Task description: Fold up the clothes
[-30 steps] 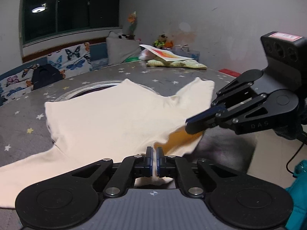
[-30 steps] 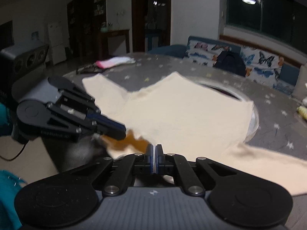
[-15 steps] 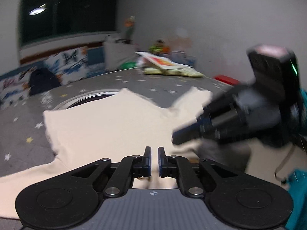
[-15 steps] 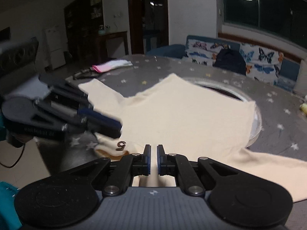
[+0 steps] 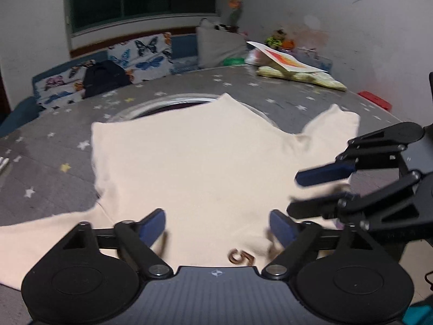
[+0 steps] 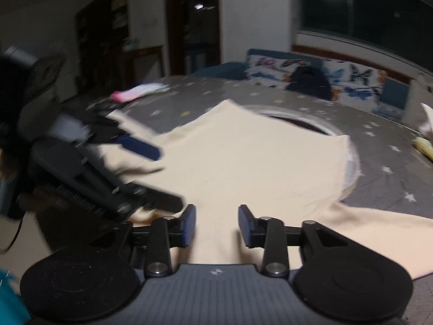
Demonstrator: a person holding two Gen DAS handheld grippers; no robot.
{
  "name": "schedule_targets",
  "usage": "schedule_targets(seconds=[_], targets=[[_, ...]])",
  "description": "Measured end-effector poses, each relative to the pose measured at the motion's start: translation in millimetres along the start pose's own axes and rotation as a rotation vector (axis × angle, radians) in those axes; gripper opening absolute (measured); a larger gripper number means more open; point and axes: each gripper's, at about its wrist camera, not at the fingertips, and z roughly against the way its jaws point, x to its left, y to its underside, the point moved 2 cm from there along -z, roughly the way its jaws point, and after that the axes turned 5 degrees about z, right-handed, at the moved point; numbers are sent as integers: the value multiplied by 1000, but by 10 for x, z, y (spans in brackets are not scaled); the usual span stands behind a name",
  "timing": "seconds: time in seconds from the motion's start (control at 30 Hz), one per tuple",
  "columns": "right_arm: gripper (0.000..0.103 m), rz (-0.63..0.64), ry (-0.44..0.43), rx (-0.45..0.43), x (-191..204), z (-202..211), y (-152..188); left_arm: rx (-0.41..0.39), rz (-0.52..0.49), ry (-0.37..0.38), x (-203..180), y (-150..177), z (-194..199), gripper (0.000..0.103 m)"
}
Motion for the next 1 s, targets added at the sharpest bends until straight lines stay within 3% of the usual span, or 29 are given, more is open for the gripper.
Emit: schedule_targets(seconds=[0.13,0.23,0.63,1.0], targets=[[44,-58,49,-9,-144,-107,10,0,33,-46,63,-44,-49,103],[46,-87,68,7,-206,-177,78,5,52,-73,98,-42,-91,103],[73,-66,104,-22,-157,-243,161,73,164,-172,254,30,-259,103],[84,-93,90,-28,-189,-246,176,67,210,-223,244,47,-258,103]])
